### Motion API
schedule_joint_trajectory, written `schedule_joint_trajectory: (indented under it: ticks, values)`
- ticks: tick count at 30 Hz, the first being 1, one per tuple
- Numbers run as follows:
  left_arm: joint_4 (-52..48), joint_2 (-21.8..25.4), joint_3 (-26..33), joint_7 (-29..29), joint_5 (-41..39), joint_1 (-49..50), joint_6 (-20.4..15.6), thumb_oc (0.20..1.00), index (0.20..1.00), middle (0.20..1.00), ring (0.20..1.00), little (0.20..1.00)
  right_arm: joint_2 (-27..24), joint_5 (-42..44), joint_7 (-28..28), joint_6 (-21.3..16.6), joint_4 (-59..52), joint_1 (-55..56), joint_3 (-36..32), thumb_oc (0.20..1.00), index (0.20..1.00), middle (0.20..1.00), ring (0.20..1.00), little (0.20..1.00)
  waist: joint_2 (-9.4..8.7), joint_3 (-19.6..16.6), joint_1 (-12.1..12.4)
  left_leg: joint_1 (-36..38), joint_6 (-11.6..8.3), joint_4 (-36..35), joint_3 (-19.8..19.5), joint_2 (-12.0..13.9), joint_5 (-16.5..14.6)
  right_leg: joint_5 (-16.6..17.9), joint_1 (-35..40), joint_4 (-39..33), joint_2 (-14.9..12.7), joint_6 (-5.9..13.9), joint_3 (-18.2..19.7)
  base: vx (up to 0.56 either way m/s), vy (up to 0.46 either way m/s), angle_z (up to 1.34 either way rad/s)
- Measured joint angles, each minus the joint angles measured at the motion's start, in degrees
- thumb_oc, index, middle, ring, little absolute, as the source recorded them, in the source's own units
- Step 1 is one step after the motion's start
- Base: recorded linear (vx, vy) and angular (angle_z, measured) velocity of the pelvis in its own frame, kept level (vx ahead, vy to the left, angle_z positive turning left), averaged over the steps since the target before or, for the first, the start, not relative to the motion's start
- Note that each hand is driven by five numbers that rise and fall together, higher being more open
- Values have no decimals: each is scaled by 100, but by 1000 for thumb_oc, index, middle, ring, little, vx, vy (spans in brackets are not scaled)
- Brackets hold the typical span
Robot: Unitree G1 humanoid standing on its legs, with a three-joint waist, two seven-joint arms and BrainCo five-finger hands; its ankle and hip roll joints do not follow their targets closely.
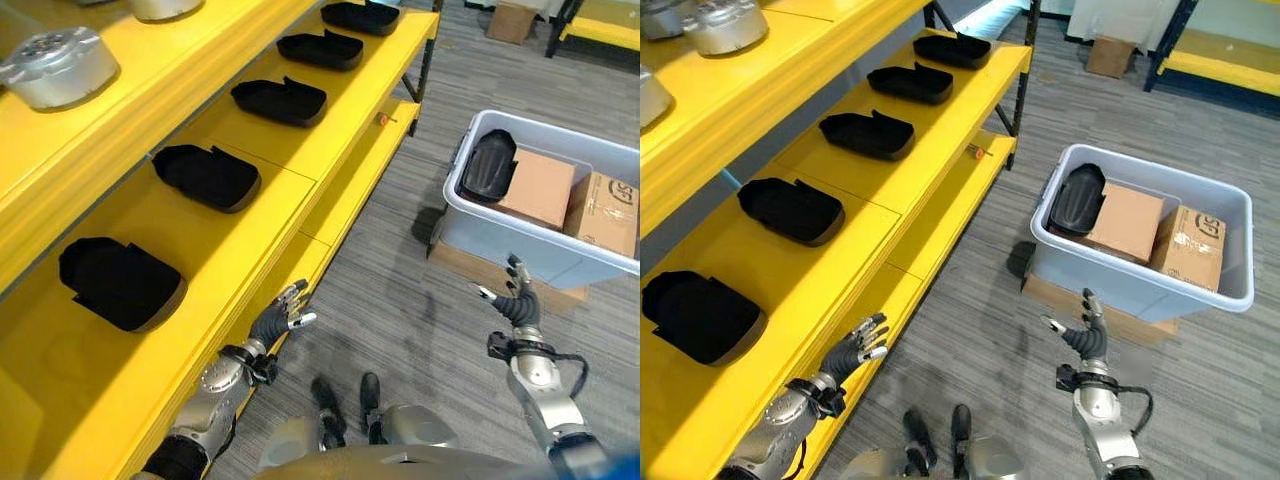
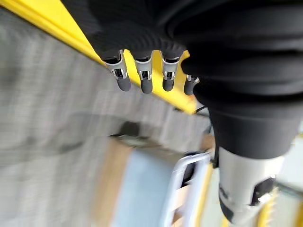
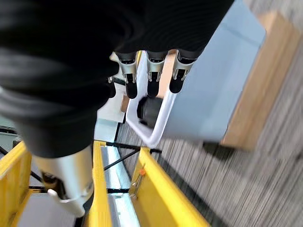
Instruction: Move parts from the plastic box to the shelf.
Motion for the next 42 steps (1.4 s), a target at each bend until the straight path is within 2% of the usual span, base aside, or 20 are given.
schedule_joint_trajectory:
  ticks: [2,5,12,14,16,17,19,20,22,24,25,26,27,30,32,35,37,40,41,42]
  values:
    - [32,-98,-14,35,74,-120,-9,1000,1000,1000,1000,1000,-20,36,-11,-32,-1,42,-30,1000,1000,1000,1000,1000,100,14,-142,154,154,-51,167,172,178,-66,106,-18,5,-29,-204,36,130,-24]
    - [32,-140,-15,48,91,-311,-22,1000,1000,1000,1000,1000,-29,145,11,-66,-2,29,-22,1000,1000,1000,1000,1000,105,33,-96,234,276,-44,473,168,-54,-270,30,164,-152,98,-478,80,109,-50]
    - [147,-14,-9,266,37,126,-224,1000,1000,1000,1000,1000,-6,119,165,-44,-103,-49,330,1000,1000,1000,1000,1000,10,-140,361,850,554,57,2048,400,-440,-826,-233,1686,-1259,674,-2174,8,-16,-110]
    - [231,44,-19,259,25,131,-279,1000,1000,1000,1000,1000,28,116,93,-21,-153,-6,326,1000,1000,1000,1000,1000,-161,-213,335,832,510,192,2008,416,-498,-744,-60,1408,-1611,958,-2175,33,-91,-35]
    - [360,38,-17,225,3,79,-301,1000,1000,1000,1000,1000,11,112,-71,9,-153,-7,272,1000,1000,1000,1000,1000,-113,-275,323,876,422,213,1725,562,-433,-494,219,887,-1289,738,-2167,51,-237,-24]
    - [377,31,-25,157,-8,117,-324,1000,1000,1000,1000,1000,10,81,-174,9,-165,-90,240,1000,1000,1000,1000,1000,14,-329,336,922,332,71,1308,617,-361,-483,177,946,-1212,729,-2091,88,-453,-34]
    - [376,-70,-17,128,-8,29,-359,1000,1000,1000,1000,1000,-13,-11,-272,98,-151,-35,209,1000,1000,1000,1000,1000,155,-285,250,1011,302,17,1167,694,-346,-509,137,1117,-1209,743,-2077,101,-468,-22]
    - [421,-142,2,146,-9,-27,-431,1000,1000,1000,1000,1000,-17,-49,-257,157,-154,-25,229,1000,1000,1000,1000,1000,172,-267,231,1051,303,57,1209,781,-348,-755,90,1168,-1350,816,-2204,125,-486,-17]
    - [418,-167,8,177,-10,-43,-509,1000,1000,1000,1000,1000,-16,-113,-244,204,-189,-38,247,1000,1000,1000,1000,1000,139,-274,303,1045,269,92,1361,886,-356,-523,-46,1072,-1875,1275,-2349,137,-441,-33]
    - [412,-27,53,185,-10,7,-547,1000,1000,1000,1000,1000,-3,-173,-238,278,-208,-36,278,1000,1000,1000,1000,1000,-33,-318,366,1057,73,106,1420,1001,-279,-347,-127,777,-2204,1400,-2335,109,-279,-31]
    - [411,104,53,184,-8,40,-547,1000,1000,1000,1000,1000,2,-225,-239,322,-208,-33,279,1000,1000,1000,1000,1000,-132,-340,373,1067,-35,100,1405,1044,-211,-175,-116,604,-2216,1360,-2307,171,-387,-12]
    - [418,216,73,185,-5,60,-539,1000,1000,1000,1000,1000,2,-227,-241,328,-196,-40,274,1000,1000,1000,1000,1000,-331,-362,361,1137,-181,93,1357,1055,-155,387,-30,498,-2172,1310,-2220,206,-439,-7]
    - [430,69,110,194,-5,115,-496,1000,1000,1000,1000,1000,-100,-238,-242,334,-100,-45,214,1000,1000,1000,1000,1000,-119,-328,311,1218,-268,112,1339,1355,-148,371,26,512,-1837,1242,-2225,194,-404,-21]
    - [329,-170,111,117,14,281,-466,1000,1000,1000,1000,1000,-439,-394,-259,342,-68,-4,-34,1000,1000,1000,1000,1000,192,-317,290,1220,-67,521,1239,1997,-64,89,135,449,-1214,914,-2112,220,-493,-38]
    - [247,-156,134,39,35,254,-369,1000,1000,1000,1000,1000,-538,-540,-291,375,77,28,-325,1000,1000,1000,1000,1000,26,-289,235,1039,45,1076,965,2209,398,-204,139,681,-1193,748,-2083,195,-452,-19]
    - [243,-103,235,5,36,255,-203,1000,1000,1000,1000,1000,-586,-598,-363,373,90,-16,-557,1000,1000,1000,1000,1000,-240,-363,113,849,-221,1290,791,2421,1341,-467,134,868,-1087,539,-2081,176,-380,-3]
    - [244,-88,242,6,35,213,-93,1000,1000,1000,1000,1000,-717,-672,-366,367,108,-67,-627,1000,1000,1000,1000,1000,-243,-368,57,822,-405,1308,703,2589,1890,-624,60,1114,-966,323,-2079,203,-384,-10]
    - [310,-66,213,12,17,87,4,1000,1000,1000,1000,1000,-739,-666,-275,316,123,-45,-648,1000,1000,1000,1000,1000,-197,-380,-41,579,224,1552,777,2858,2474,-779,87,1177,-822,82,-2158,184,-272,-4]
    - [309,-100,210,11,2,56,10,1000,1000,1000,1000,1000,-733,-669,-231,316,112,-41,-640,1000,1000,1000,1000,1000,-183,-387,-96,542,232,1639,886,2842,2480,-785,96,1154,-829,22,-2163,147,-156,15]
    - [310,-122,211,7,-14,-18,55,1000,1000,1000,1000,1000,-679,-668,-198,314,74,-11,-639,1000,1000,1000,1000,1000,-189,-385,-226,532,-130,1711,1158,2626,2170,-777,167,1072,-928,-13,-2205,143,-128,19]
